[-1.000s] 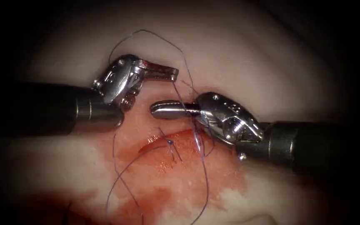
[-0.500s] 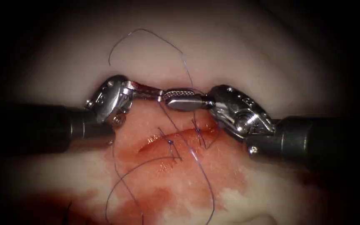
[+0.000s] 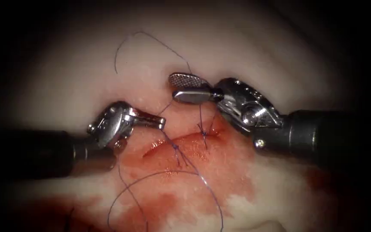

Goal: Wound Closure

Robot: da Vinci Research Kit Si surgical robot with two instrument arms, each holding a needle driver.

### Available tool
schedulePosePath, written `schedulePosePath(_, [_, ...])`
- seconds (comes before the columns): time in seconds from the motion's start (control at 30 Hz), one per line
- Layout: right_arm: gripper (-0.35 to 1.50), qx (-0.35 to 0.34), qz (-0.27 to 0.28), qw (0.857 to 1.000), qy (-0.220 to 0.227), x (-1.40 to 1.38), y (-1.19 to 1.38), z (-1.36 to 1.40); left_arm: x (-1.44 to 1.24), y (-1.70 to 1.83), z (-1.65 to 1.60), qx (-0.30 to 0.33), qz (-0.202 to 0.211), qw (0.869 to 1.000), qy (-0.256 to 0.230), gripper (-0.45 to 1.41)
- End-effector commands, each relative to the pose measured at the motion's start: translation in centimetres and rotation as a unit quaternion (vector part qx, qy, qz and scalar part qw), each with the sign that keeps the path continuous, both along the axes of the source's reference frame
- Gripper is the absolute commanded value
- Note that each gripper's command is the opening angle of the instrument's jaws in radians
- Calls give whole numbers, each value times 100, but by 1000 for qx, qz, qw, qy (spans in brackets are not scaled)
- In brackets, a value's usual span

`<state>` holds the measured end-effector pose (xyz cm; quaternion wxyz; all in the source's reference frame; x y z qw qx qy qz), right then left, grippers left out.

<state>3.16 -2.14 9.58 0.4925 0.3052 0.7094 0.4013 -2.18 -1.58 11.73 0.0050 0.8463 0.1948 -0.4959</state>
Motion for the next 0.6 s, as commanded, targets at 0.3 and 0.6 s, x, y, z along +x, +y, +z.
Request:
schedulePosePath(0.3, [63, -125, -3, 963, -238, 41, 28, 31, -3, 11, -2, 9, -11, 1000, 12, -45])
schedulePosePath(0.6, [56, -195, 0, 922, -334, 61, 40, 43, -1, 20, -6, 20, -25, 999, 26, -45])
